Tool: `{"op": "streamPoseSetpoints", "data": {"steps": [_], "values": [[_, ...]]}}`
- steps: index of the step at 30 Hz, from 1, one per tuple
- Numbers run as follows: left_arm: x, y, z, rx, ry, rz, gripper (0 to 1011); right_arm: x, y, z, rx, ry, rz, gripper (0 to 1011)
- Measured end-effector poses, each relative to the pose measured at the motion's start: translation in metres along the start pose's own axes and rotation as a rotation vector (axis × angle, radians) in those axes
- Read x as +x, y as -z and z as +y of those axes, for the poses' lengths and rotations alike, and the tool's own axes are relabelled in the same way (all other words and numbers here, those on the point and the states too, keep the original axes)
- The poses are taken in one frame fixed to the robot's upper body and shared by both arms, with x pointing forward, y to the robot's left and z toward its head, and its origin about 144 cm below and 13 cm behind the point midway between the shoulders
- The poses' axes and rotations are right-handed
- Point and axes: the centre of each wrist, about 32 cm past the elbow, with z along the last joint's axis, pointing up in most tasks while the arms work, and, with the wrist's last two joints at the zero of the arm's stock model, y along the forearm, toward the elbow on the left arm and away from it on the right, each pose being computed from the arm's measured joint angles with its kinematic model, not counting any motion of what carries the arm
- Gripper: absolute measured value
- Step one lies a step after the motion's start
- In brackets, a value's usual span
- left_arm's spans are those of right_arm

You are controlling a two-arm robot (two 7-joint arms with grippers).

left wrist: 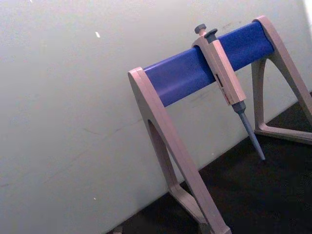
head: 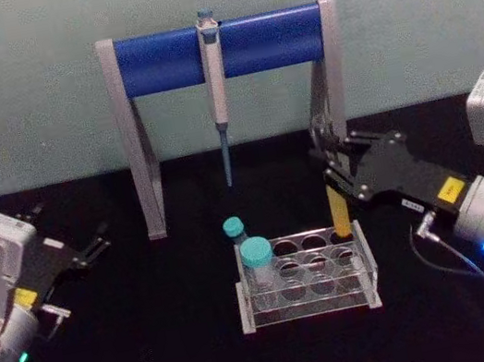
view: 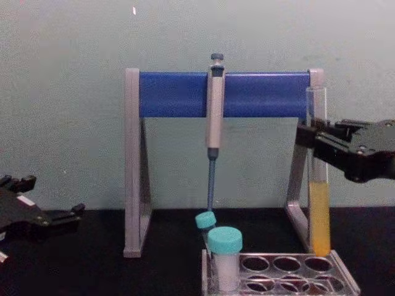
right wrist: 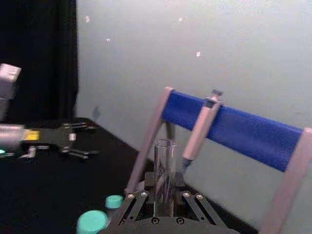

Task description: Pick up the test tube from the test tube rack, shake it, then place it back into the test tube rack.

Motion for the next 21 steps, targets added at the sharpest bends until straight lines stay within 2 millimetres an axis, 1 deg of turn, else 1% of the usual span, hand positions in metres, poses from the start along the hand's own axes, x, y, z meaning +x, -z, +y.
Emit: {"op": "streamPoseSetpoints", "data": {"steps": [5,8,12,15,16,21], "values": [[0.000,0.000,0.000,0.000,0.000,0.000,1001,-0.004,-0.002,-0.001,0.007,-0.061,0.047,230],[0.000,0.000,0.000,0.000,0.000,0.000,1001,-0.005,-0.001,0.004,0.025,-0.101,0.083,229],[0.000,0.000,0.000,0.000,0.000,0.000,1001,-0.007,0.004,0.015,0.048,-0.135,0.124,230],[0.000,0.000,0.000,0.000,0.000,0.000,1001,-0.006,0.008,0.023,0.080,-0.138,0.130,229],[0.000,0.000,0.000,0.000,0.000,0.000,1001,-0.006,0.008,0.023,0.080,-0.138,0.130,229],[0.000,0.000,0.000,0.000,0.000,0.000,1001,-0.006,0.015,0.034,0.130,-0.089,0.097,230]]}}
